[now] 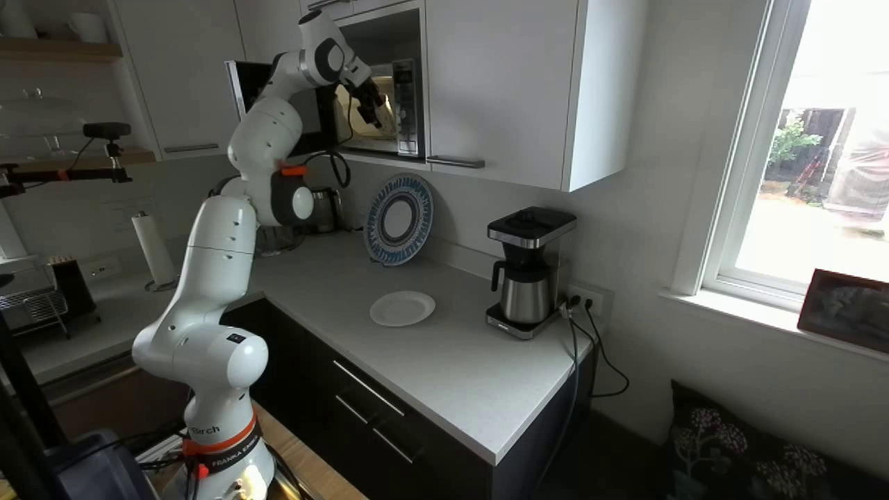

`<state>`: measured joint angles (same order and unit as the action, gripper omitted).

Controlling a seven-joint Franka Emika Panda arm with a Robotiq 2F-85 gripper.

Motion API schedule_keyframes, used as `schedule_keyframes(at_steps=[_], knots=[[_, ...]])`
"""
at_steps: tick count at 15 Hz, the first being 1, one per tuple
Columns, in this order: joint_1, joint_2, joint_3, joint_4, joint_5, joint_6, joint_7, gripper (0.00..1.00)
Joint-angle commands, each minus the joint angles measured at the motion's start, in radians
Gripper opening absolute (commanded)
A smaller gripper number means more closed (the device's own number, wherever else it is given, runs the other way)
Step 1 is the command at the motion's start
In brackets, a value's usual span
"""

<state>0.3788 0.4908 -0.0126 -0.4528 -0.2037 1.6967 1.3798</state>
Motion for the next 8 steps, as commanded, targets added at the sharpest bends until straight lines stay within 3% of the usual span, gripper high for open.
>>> schedule_keyframes(at_steps=[1, 5, 8], knots=[[0.024, 0.022, -0.016, 0.014, -0.032, 0.037, -0.085, 1.0], [0.033, 0.027, -0.027, 0.016, -0.049, 0.138, -0.128, 1.0], [0.034, 0.033, -0.04, 0.016, -0.06, 0.151, -0.136, 1.0]])
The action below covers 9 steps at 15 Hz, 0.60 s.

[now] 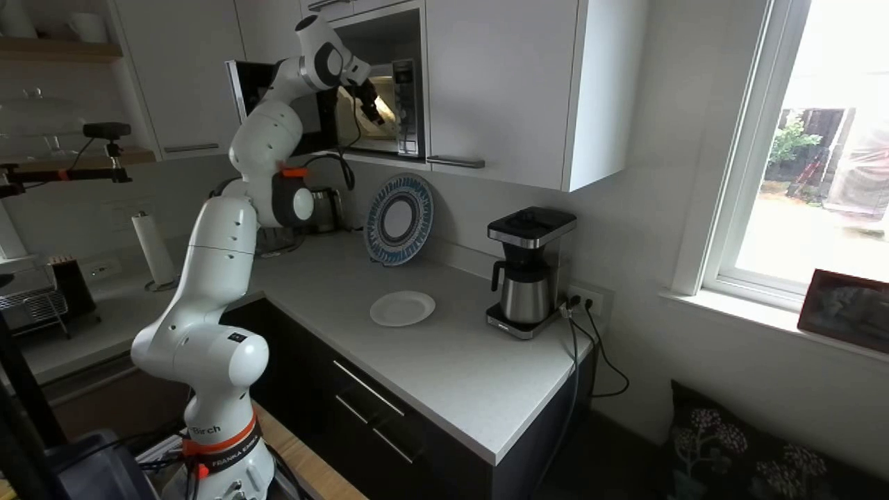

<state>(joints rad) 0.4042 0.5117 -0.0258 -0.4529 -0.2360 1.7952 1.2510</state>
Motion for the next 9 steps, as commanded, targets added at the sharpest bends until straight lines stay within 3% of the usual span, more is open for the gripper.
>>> schedule_keyframes(at_steps=[1, 9], knots=[[0.006, 0.014, -0.033, 0.016, -0.031, 0.053, 0.0, 1.0], [-0.005, 0.019, -0.068, 0.019, -0.045, 0.066, 0.047, 1.0]])
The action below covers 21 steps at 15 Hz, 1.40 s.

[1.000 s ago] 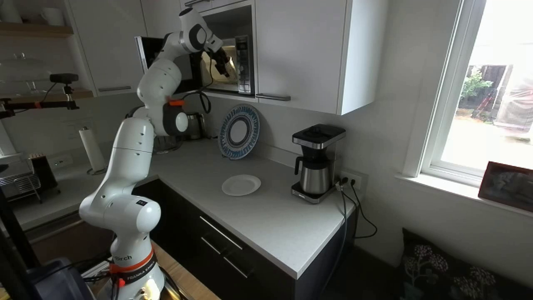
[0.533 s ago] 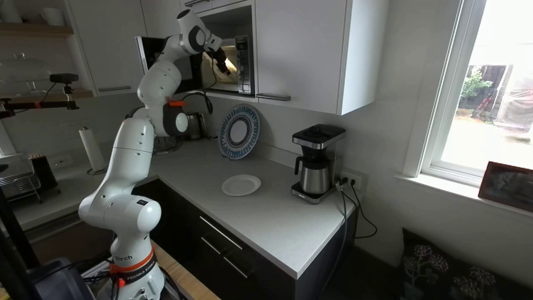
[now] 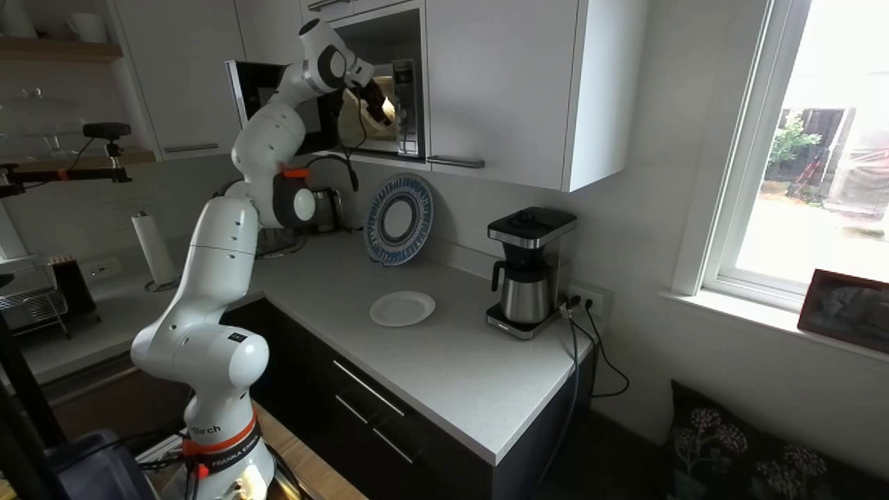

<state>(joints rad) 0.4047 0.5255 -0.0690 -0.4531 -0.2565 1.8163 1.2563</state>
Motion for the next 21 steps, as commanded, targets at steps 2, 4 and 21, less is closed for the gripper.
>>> schedule_keyframes(at_steps=[2, 4, 21], knots=[[-0.012, 0.006, -0.034, 0.019, -0.019, 0.051, 0.071, 1.0], [-0.013, 0.007, -0.04, 0.019, -0.017, 0.054, 0.105, 1.0], [0.004, 0.022, -0.017, 0.022, -0.002, 0.139, 0.182, 1.0]])
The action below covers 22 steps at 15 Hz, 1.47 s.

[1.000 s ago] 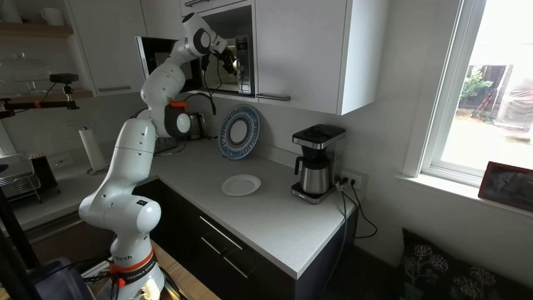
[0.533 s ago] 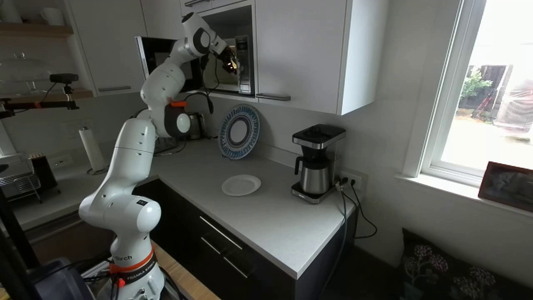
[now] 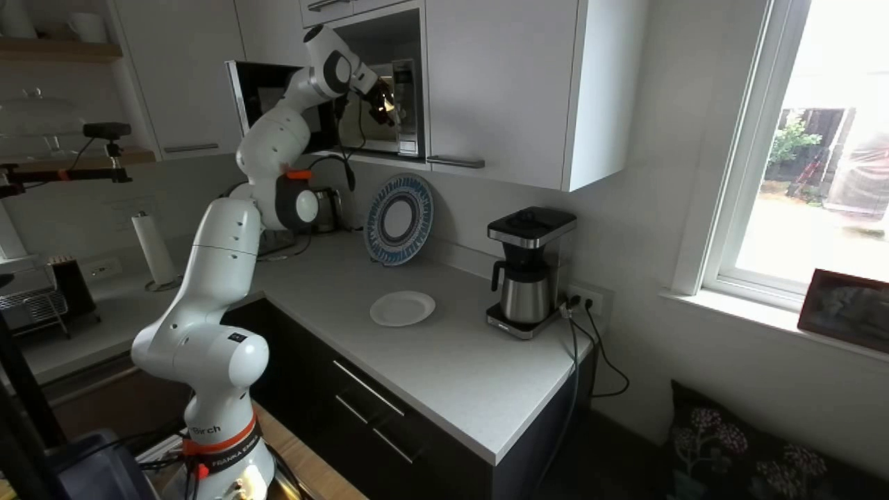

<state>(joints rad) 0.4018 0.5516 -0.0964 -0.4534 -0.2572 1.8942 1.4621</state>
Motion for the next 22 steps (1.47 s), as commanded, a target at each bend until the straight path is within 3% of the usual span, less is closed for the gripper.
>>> schedule_keyframes(at_steps=[1, 6, 12, 20, 22], knots=[[0.008, -0.002, 0.012, 0.022, 0.0, 0.063, -0.028, 1.0], [0.023, -0.005, -0.015, 0.017, -0.042, 0.013, -0.063, 1.0], [0.039, 0.002, -0.04, 0.016, -0.118, 0.012, -0.223, 1.0], [0.02, 0.013, -0.026, 0.013, -0.087, 0.017, -0.23, 1.0], [0.022, 0.025, -0.036, 0.011, -0.115, 0.045, -0.31, 1.0]])
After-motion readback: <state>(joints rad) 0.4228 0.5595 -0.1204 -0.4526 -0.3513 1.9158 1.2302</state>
